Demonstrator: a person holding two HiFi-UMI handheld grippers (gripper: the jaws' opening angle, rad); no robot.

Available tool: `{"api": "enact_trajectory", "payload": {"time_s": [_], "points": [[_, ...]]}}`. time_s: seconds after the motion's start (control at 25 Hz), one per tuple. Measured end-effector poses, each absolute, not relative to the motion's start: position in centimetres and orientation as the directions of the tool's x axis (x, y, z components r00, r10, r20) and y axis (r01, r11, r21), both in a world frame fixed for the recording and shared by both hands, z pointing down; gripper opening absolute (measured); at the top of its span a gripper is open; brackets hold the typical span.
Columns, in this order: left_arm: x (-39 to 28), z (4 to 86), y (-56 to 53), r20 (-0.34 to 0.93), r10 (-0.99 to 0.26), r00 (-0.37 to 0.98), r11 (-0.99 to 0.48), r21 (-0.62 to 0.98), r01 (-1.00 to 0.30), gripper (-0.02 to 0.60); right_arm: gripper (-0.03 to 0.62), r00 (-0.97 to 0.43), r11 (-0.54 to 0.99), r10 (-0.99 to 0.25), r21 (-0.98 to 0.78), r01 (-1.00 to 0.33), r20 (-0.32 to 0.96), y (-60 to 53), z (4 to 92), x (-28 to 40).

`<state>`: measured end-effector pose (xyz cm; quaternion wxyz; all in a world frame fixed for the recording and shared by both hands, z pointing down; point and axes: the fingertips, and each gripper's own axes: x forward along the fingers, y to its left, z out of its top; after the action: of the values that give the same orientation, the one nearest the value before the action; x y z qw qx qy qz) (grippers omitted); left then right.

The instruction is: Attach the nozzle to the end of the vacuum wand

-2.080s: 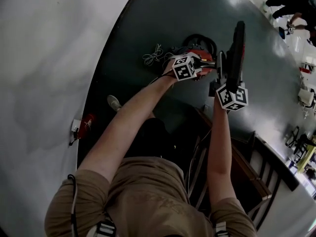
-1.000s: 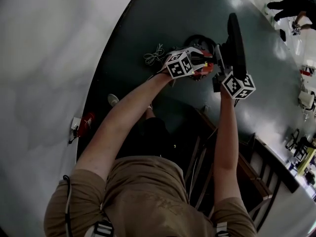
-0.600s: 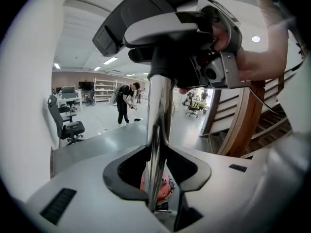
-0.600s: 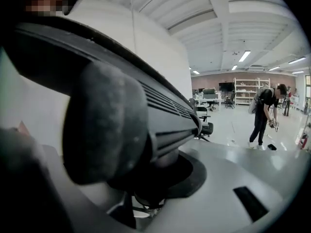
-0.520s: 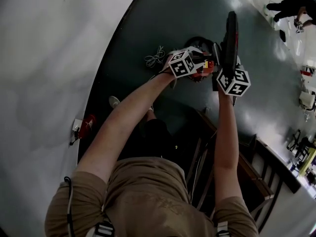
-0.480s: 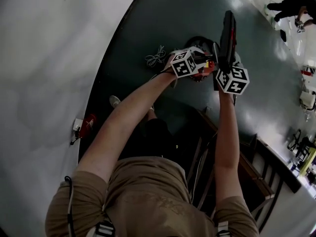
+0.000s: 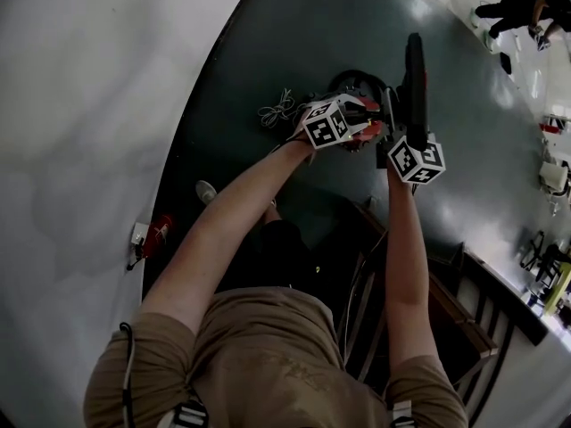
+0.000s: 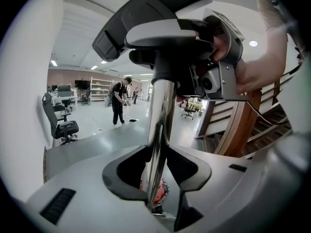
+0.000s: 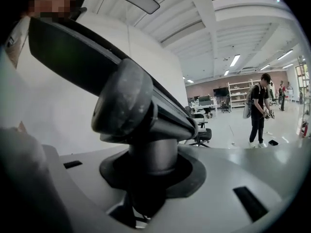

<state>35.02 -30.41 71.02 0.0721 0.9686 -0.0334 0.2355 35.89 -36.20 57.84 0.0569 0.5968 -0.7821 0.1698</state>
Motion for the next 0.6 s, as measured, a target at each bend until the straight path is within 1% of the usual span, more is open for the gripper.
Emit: {"api": "enact_trajectory", "payload": {"time_s": [0.08,0.2,0.28,0.36,0.44,0.6], "points": [[35.1,71.0,-30.2,0.472,-0.018,0.881,-0.989,0.122,-0.085,0.143,0.135,-0.265,0.215,-0.920,-0.193,-0.957,0.289,-35.9,57.8,36.0],[34.9,70.9,-29.0,0.472,0.010,0.881,-0.989,0.132,-0.060,0.144,0.135,-0.208,0.179,-0.958,-0.152,-0.972,0.199,-34.3,56.9,35.5],[34.7,70.8,-28.7,0.464,-0.002,0.886,-0.986,0.145,-0.078,0.144,0.133,-0.207,0.186,-0.966,-0.136,-0.973,0.154,-34.0,56.3,35.2],[34.6,70.8,-29.4,0.459,-0.028,0.888,-0.982,0.152,-0.110,0.144,0.133,-0.228,0.205,-0.959,-0.140,-0.969,0.167,-34.7,56.3,34.8],[34.2,70.9,-30.0,0.464,-0.044,0.885,-0.980,0.151,-0.128,0.144,0.133,-0.247,0.217,-0.946,-0.157,-0.964,0.211,-35.4,56.9,34.1],[32.6,70.8,-30.3,0.501,-0.067,0.863,-0.979,0.135,-0.155,0.144,0.133,-0.292,0.249,-0.918,-0.182,-0.951,0.270,-36.2,57.4,32.2]]}}
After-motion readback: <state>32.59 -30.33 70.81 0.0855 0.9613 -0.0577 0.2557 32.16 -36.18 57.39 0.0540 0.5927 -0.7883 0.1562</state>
